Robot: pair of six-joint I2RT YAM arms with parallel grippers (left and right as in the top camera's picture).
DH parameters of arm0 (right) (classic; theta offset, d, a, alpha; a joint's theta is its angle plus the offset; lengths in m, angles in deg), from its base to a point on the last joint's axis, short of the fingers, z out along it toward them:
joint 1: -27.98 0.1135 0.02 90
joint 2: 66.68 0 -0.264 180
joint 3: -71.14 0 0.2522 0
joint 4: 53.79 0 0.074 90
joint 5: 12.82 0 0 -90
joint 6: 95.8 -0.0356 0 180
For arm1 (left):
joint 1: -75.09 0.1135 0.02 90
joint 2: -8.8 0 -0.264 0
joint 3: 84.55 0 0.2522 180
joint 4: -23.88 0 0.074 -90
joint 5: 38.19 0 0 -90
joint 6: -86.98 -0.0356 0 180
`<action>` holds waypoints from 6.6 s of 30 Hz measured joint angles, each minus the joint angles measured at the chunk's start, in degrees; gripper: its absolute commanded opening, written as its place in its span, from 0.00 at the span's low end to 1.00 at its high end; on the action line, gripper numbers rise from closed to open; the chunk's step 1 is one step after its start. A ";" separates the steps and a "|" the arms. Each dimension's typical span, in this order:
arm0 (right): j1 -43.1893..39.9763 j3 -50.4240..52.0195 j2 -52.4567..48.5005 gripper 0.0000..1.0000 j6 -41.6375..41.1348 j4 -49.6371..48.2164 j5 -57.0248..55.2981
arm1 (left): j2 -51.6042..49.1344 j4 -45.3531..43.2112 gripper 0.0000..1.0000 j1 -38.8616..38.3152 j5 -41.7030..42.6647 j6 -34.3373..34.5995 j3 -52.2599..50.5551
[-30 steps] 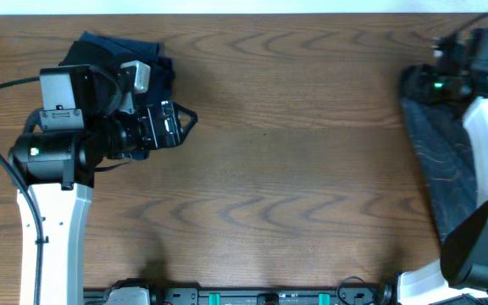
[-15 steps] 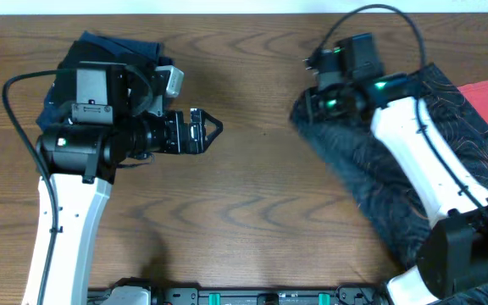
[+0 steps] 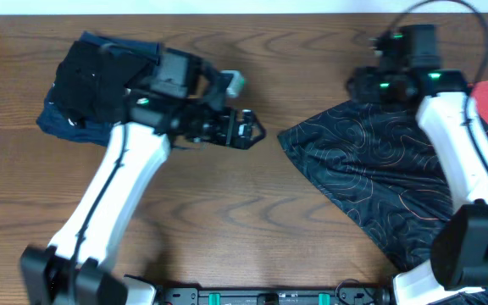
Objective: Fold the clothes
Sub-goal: 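Grasp the t-shirt edges with both grippers and pull it leftward, then lift the t-shirt with both grippers and lay it flat mid-table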
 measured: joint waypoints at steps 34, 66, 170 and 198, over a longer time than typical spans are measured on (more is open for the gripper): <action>-8.92 0.00 0.00 0.44 -0.74 11.08 5.49 | -33.83 -29.88 0.22 -11.17 -4.24 31.78 1.62; -6.56 -0.09 -17.25 0.41 11.10 -16.44 -10.25 | -31.89 8.41 0.06 -3.34 -16.46 16.35 3.19; -17.18 -41.00 33.51 0.01 5.64 8.39 -20.59 | 26.58 12.74 0.06 7.76 -34.03 -11.89 49.83; -12.46 -39.39 -25.90 0.83 5.64 1.84 -4.55 | -36.15 -4.61 0.98 7.78 -40.37 -6.86 47.80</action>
